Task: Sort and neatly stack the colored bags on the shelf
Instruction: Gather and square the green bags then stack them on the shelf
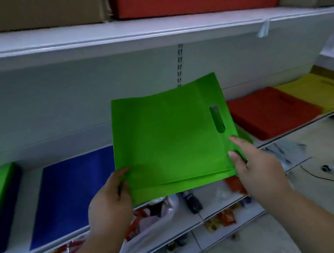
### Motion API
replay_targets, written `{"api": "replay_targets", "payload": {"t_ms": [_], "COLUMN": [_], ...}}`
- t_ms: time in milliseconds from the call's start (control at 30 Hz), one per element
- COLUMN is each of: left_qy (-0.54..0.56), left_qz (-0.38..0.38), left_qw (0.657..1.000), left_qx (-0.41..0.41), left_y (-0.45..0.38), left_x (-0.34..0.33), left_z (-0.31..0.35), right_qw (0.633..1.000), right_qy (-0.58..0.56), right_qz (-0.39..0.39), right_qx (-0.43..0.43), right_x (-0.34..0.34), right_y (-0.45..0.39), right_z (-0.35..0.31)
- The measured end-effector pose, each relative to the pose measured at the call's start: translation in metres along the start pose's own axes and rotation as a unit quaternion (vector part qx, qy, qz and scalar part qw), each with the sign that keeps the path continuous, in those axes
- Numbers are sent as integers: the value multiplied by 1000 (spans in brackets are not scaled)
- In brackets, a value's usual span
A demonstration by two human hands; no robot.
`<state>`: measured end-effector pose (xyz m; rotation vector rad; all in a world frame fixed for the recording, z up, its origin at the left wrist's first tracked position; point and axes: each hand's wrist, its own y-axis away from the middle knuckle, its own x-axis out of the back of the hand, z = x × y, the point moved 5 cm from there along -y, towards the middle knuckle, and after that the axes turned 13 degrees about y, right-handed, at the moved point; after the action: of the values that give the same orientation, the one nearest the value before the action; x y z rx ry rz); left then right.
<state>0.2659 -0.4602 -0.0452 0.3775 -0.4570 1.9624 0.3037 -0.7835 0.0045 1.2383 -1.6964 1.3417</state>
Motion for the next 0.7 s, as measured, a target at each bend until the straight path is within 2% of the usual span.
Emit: {"api": "replay_targets", "payload": {"t_ms": [233, 333, 567, 700], "left_qy": [-39, -51, -159, -260], "left_qz": [-38, -35, -1, -11], "left_qw": [998, 998, 987, 965], "left_qx": [-25, -6, 13, 37], "left_y": [-49, -56, -50, -36], "left_x": [-88, -113, -152, -175], "left_z": [30, 40, 46, 50], "right_qw": [999, 998, 977, 964], "right_qy": [-20, -22, 2, 53], "right_qz": [-5, -55, -199, -226], "right_qx": [-26, -18, 75, 127], "right_x": [-24, -33, -76, -92], "right_y": [-58, -88, -139, -154], "right_z": [77, 98, 131, 144]}}
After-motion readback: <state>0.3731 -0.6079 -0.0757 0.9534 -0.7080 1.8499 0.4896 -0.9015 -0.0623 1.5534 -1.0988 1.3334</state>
